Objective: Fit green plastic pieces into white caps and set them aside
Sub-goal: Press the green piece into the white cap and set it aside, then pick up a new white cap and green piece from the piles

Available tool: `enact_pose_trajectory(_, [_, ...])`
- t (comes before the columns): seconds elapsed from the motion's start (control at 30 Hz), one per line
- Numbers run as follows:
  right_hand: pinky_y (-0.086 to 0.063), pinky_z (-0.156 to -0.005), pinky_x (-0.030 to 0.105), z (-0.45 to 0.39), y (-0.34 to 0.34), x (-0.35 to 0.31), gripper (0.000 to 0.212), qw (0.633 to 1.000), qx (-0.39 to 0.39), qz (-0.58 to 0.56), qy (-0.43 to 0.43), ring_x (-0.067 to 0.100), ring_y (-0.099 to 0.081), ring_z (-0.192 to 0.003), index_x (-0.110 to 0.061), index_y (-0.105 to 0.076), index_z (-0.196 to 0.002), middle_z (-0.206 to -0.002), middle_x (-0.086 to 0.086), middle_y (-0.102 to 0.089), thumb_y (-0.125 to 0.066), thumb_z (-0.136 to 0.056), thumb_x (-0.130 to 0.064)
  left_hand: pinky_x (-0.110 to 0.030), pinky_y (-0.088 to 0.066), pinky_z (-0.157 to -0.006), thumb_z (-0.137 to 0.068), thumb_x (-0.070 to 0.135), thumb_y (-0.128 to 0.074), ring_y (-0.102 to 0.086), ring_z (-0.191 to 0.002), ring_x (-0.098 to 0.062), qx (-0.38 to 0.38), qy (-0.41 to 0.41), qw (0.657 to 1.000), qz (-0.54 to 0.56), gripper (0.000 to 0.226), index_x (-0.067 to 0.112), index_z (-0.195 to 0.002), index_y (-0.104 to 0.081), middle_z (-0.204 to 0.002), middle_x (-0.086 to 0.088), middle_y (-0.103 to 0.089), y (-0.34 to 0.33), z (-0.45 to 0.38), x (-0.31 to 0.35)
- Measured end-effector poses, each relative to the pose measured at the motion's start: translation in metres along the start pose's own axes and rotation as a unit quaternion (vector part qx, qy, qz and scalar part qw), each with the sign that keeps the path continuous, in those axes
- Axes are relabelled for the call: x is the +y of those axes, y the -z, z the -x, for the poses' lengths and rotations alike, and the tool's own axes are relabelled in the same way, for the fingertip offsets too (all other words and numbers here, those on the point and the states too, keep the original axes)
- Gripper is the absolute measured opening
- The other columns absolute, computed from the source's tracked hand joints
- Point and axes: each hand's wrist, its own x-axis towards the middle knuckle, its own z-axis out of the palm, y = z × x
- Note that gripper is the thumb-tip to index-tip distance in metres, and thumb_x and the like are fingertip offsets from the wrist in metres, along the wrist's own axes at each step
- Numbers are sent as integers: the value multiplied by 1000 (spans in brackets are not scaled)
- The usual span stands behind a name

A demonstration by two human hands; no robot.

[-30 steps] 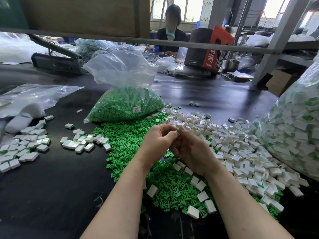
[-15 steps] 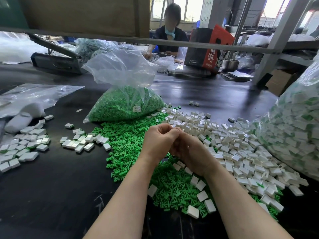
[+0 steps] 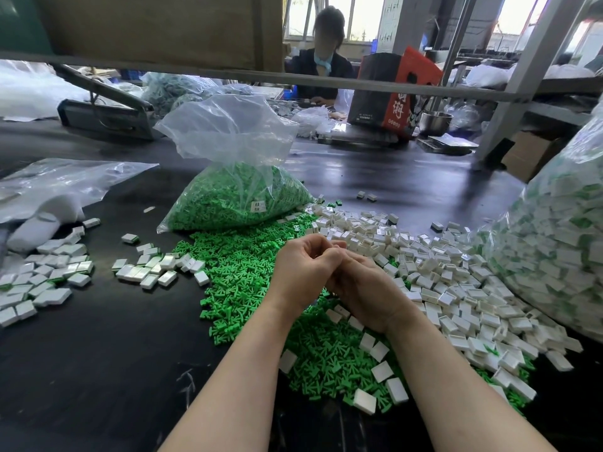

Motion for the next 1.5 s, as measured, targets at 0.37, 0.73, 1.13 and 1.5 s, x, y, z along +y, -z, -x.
enact_pose_trajectory(0.37, [-43, -58, 21, -3, -2, -1, 42, 999, -27, -34, 4, 11, -48, -61, -13, -69, -94, -78, 4, -65, -39, -97, -42, -25, -52, -57, -80, 16, -64, -66, -59, -13, -22, 28, 996, 80, 12, 17, -74, -75, -71, -1, -72, 14, -4, -6])
enact_pose_trajectory(0.73, [-33, -56, 24, -2, -3, -5, 35, 1000, 8, 12, 14, 14, -47, -62, -20, -70, -78, -75, 7, -56, -47, -93, -41, -28, -58, -79, -90, 10, -64, -71, -85, -19, -29, 40, 991, 124, 11, 11, -94, -75, -93, -9, -76, 31, -8, -2])
enact_pose_trajectory(1.13, [-37, -50, 13, -7, 0, -10, 17, 859, 214, 449, 123, 7, -51, -53, -9, -66, -88, -64, -6, -58, -59, -98, -21, -41, -46, -90, -87, 30, -65, -61, -104, -35, 383, 151, 826, -385, 15, 23, -98, -73, -101, -8, -72, 124, -1, -17])
enact_pose_trajectory(1.5, [-45, -80, 29, -3, 9, -5, 13, 672, 274, 685, 68, 17, -51, -91, -19, -67, -103, -96, -1, -70, -59, -94, -22, -46, -25, -102, -86, 21, -59, -47, -117, -37, 366, 212, 740, -523, 25, 16, -110, -66, -116, -14, -63, 123, 1, -21])
